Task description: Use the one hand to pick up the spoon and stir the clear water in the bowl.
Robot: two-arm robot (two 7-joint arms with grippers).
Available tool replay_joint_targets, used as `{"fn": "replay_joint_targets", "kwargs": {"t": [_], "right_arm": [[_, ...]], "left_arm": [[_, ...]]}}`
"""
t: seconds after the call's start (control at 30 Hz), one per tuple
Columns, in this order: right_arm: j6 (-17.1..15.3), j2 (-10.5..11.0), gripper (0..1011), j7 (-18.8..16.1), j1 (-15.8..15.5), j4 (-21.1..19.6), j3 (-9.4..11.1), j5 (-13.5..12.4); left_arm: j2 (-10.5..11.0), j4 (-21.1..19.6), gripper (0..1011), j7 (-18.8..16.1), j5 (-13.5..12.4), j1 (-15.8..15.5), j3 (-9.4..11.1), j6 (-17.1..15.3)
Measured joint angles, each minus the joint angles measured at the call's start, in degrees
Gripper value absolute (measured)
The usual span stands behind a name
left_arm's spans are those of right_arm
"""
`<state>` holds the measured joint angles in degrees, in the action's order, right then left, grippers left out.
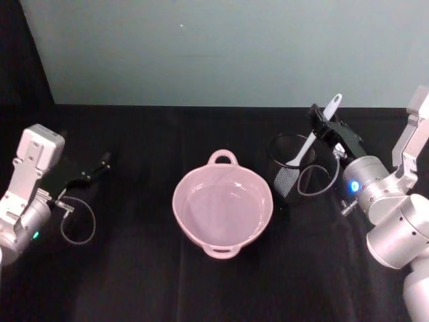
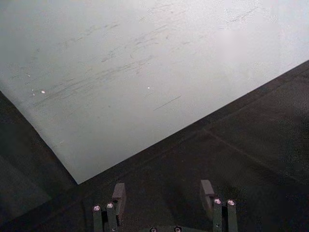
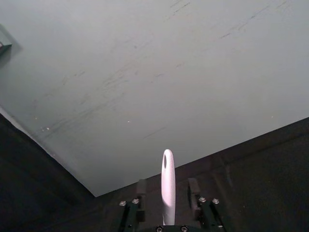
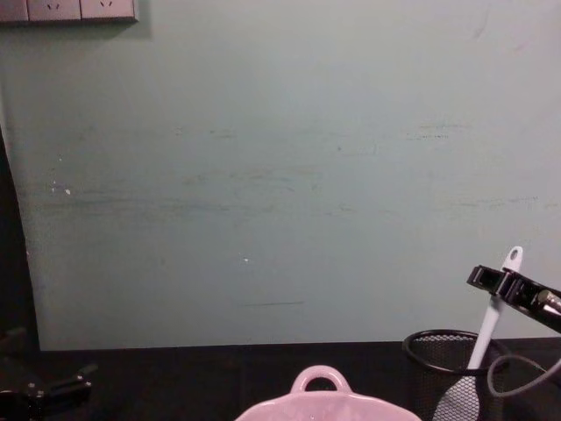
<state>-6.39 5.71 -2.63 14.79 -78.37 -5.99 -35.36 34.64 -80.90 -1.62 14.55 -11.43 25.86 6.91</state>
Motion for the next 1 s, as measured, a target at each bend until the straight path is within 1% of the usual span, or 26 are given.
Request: {"fn": "replay_joint_targets", "kwargs": {"t": [0.03, 0.07, 0.1, 0.13, 0.2, 0.23, 0.3, 0.37, 0.4, 0.53, 0.57, 0.6, 0.67, 0.7, 0.83, 0.87, 0.93, 0.97, 1.0], "right_arm": [[0.0, 0.0, 528, 0.0, 0.0, 0.0, 0.0, 0.0], [0.01, 0.0, 570, 0.0, 0.0, -0.01, 0.0, 0.0], [0.01, 0.0, 570, 0.0, 0.0, -0.01, 0.0, 0.0], [0.01, 0.0, 628, 0.0, 0.0, -0.01, 0.0, 0.0], [0.02, 0.0, 685, 0.0, 0.0, -0.02, 0.0, 0.0], [0.02, 0.0, 731, 0.0, 0.0, -0.03, 0.0, 0.0], [0.03, 0.0, 768, 0.0, 0.0, -0.04, 0.0, 0.0], [-0.06, 0.35, 842, -0.02, 0.0, -0.28, -0.15, 0.31], [-0.23, 0.63, 861, -0.05, -0.03, -0.52, -0.21, 0.47], [-2.13, 2.06, 971, -0.45, -0.9, -2.71, -0.46, 0.92], [-2.13, 2.06, 971, -0.45, -0.9, -2.71, -0.46, 0.92], [-2.77, 2.46, 1002, -0.48, -1.28, -3.51, -0.42, 0.9], [-3.42, 2.89, 1002, -0.49, -1.74, -4.34, -0.27, 0.75], [-4.53, 3.67, 1002, -0.55, -2.44, -5.78, -0.04, 0.47], [-6.08, 5.24, 1002, -1.21, -3.64, -7.77, 0.16, -0.13], [-6.75, 6.06, 1002, -1.65, -4.14, -8.62, 0.24, -0.45], [-7.31, 7.05, 1002, -2.16, -4.77, -9.57, 0.37, -0.82], [-7.66, 8.02, 1002, -2.75, -5.35, -10.42, 0.46, -1.17], [-7.77, 8.51, 1002, -3.01, -5.61, -10.85, 0.5, -1.3]], "left_arm": [[0.0, 0.0, 1011, 0.0, 0.0, 0.0, 0.0, 0.0], [0.0, 0.0, 1011, 0.0, 0.0, 0.0, 0.0, 0.0], [0.0, 0.0, 1011, 0.0, 0.0, 0.0, 0.0, 0.0], [0.0, 0.0, 1011, 0.0, 0.0, 0.0, 0.0, 0.0], [0.0, 0.0, 1011, 0.0, 0.0, 0.0, 0.0, 0.0], [0.0, 0.0, 1011, 0.0, 0.0, 0.0, 0.0, 0.0], [0.0, 0.0, 1011, 0.0, 0.0, 0.0, 0.0, 0.0], [0.0, 0.0, 1011, 0.0, 0.0, 0.0, 0.0, 0.0], [0.0, 0.0, 1011, 0.0, 0.0, 0.0, 0.0, 0.0], [0.0, 0.0, 1011, 0.0, 0.0, 0.0, 0.0, 0.0], [0.0, 0.0, 1011, 0.0, 0.0, 0.0, 0.0, 0.0], [0.0, 0.0, 1011, 0.0, 0.0, 0.0, 0.0, 0.0], [0.0, 0.0, 1011, 0.0, 0.0, 0.0, 0.0, 0.0], [0.0, 0.0, 1011, 0.0, 0.0, 0.0, 0.0, 0.0], [0.0, 0.0, 1011, 0.0, 0.0, 0.0, 0.0, 0.0], [0.0, 0.0, 1011, 0.0, 0.0, 0.0, 0.0, 0.0], [0.0, 0.0, 1011, 0.0, -0.01, 0.0, 0.0, 0.0], [0.0, 0.0, 1011, 0.0, 0.0, 0.0, 0.0, 0.0], [0.0, 0.0, 1011, 0.0, -0.01, 0.0, 0.0, 0.0]]}}
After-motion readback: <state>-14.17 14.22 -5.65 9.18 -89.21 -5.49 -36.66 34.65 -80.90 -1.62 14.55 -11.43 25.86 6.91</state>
